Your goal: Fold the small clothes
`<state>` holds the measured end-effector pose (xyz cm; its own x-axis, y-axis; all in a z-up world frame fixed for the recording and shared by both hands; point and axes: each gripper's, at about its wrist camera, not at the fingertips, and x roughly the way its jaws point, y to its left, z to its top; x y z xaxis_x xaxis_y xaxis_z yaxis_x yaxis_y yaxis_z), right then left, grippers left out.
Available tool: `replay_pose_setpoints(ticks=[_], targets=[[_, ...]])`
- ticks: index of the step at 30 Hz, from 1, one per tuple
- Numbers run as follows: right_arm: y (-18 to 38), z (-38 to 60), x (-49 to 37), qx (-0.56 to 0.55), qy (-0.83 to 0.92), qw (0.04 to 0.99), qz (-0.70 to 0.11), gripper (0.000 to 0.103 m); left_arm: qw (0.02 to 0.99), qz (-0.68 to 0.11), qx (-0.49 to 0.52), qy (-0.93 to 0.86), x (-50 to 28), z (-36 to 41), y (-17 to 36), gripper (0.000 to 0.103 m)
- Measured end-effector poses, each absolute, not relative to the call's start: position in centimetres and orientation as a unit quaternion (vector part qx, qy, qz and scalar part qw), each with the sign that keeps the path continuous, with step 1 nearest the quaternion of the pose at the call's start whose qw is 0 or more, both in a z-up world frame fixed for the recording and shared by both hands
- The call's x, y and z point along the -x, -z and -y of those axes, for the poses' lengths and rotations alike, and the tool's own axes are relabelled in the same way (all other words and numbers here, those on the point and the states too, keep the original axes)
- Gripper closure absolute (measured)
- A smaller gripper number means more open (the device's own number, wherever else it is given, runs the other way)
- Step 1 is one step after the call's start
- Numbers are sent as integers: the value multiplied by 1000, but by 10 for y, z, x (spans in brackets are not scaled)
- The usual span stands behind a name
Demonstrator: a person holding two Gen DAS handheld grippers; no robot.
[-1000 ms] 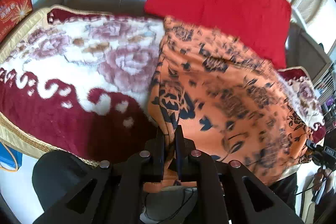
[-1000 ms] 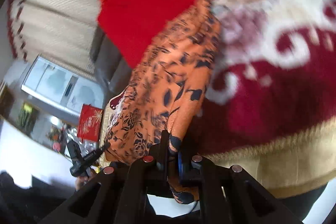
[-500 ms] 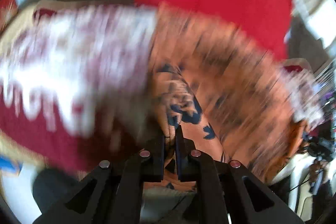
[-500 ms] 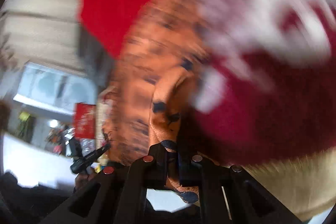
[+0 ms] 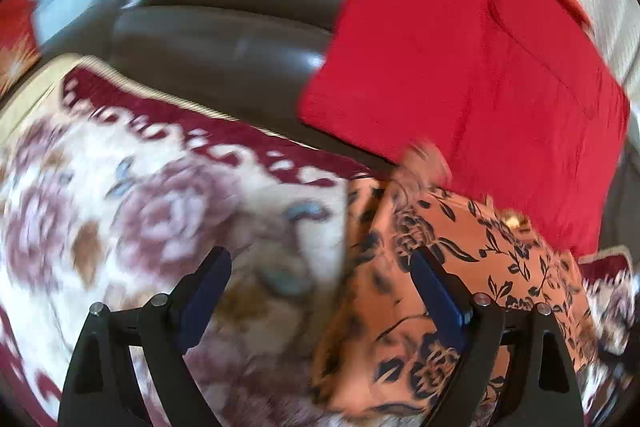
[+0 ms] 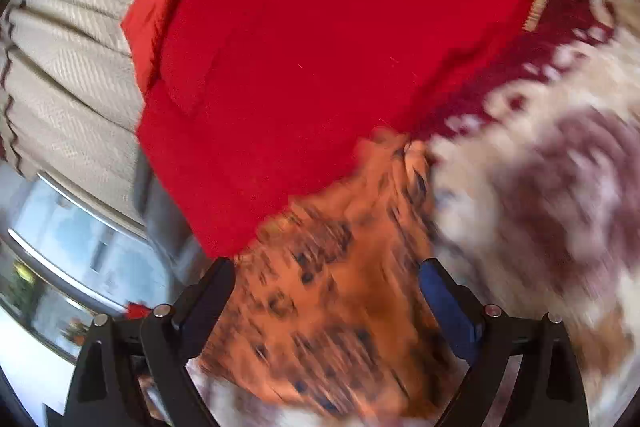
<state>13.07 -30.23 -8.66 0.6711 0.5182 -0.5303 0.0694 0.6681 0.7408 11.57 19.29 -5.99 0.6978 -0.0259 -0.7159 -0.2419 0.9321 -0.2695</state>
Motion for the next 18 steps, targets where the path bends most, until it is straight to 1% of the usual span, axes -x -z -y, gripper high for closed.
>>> replay_pose_setpoints(ticks=[2, 4, 5, 6, 7, 8, 9, 10, 11, 15, 17, 18], targets=[[98, 294, -132, -368, -126, 832, -396, 8, 893, -416, 167, -41, -118, -191, 75, 12], [106, 299, -143, -362, -136, 825, -412, 8, 877, -461, 137, -18, -128, -173, 97, 12], [111, 294, -154, -349, -141, 822, -427, 12, 869, -481, 119, -9, -134, -163, 109, 12], [120, 282, -166, -337, -149, 811, -455, 32, 869, -484, 97, -18, -136, -158, 113, 18], [123, 273, -177, -325, -149, 801, -479, 47, 875, -478, 71, -37, -136, -151, 112, 27], [119, 263, -180, -292, -135, 808, -494, 63, 873, -481, 67, -40, -136, -149, 106, 50], [111, 258, -180, -286, -147, 807, -496, 79, 874, -479, 74, -32, -135, -149, 98, 93], [98, 255, -178, -280, -149, 812, -491, 81, 870, -483, 97, -12, -134, -151, 86, 96], [81, 253, -175, -271, -151, 822, -479, 85, 878, -468, 102, -15, -129, -153, 72, 96], [19, 257, -144, -268, -173, 847, -425, 90, 908, -402, 115, 13, -82, -148, 6, 96], [-1, 266, -121, -266, -176, 855, -409, 94, 916, -386, 108, 13, -56, -145, -6, 96], [-4, 268, -107, -270, -173, 855, -406, 94, 914, -390, 109, 13, -52, -143, -4, 93]])
